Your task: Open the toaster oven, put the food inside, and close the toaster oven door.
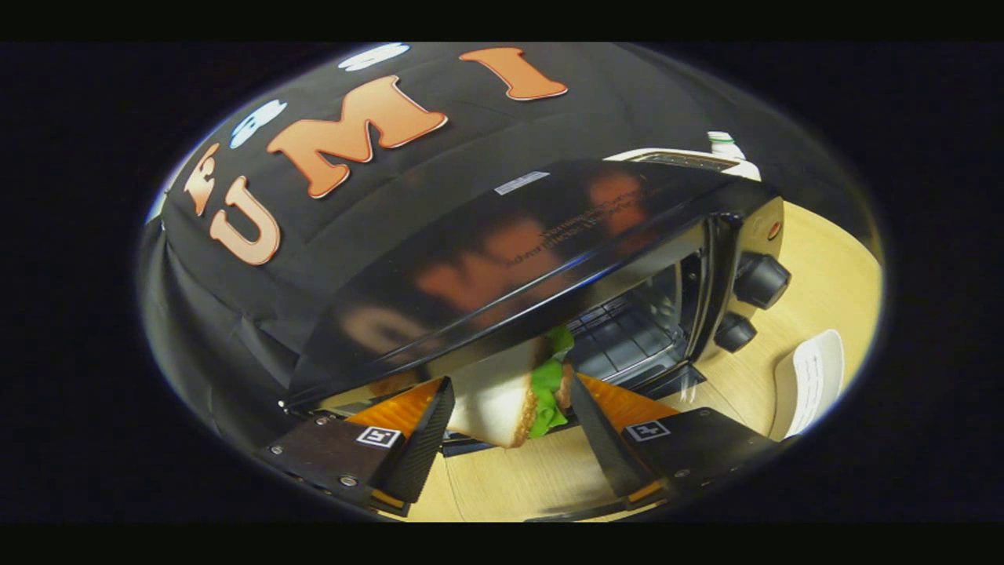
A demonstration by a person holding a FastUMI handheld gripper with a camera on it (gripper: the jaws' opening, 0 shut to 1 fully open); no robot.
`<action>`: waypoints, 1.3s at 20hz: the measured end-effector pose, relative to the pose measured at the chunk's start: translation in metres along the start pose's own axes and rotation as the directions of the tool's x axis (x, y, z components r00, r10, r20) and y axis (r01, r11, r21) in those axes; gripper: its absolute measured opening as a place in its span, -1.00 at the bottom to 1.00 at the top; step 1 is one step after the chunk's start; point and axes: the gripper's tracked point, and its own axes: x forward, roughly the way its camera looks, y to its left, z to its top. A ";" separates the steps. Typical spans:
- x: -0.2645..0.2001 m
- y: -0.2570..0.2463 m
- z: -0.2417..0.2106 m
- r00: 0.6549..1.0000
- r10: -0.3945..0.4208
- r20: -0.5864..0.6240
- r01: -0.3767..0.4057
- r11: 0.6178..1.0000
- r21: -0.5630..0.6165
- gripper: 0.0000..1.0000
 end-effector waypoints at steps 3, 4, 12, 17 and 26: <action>-0.020 -0.007 -0.005 1.000 0.020 -0.017 -0.021 0.998 -0.059 0.79; -0.029 -0.009 -0.008 0.999 0.029 -0.023 -0.031 0.996 -0.087 0.79; -0.097 -0.037 -0.068 0.987 0.055 -0.150 -0.099 0.948 -0.304 0.93; -0.129 -0.069 -0.122 0.959 -0.028 -0.283 -0.104 0.893 -0.439 0.95; -0.096 -0.095 -0.172 0.908 -0.188 -0.374 -0.032 0.860 -0.510 0.79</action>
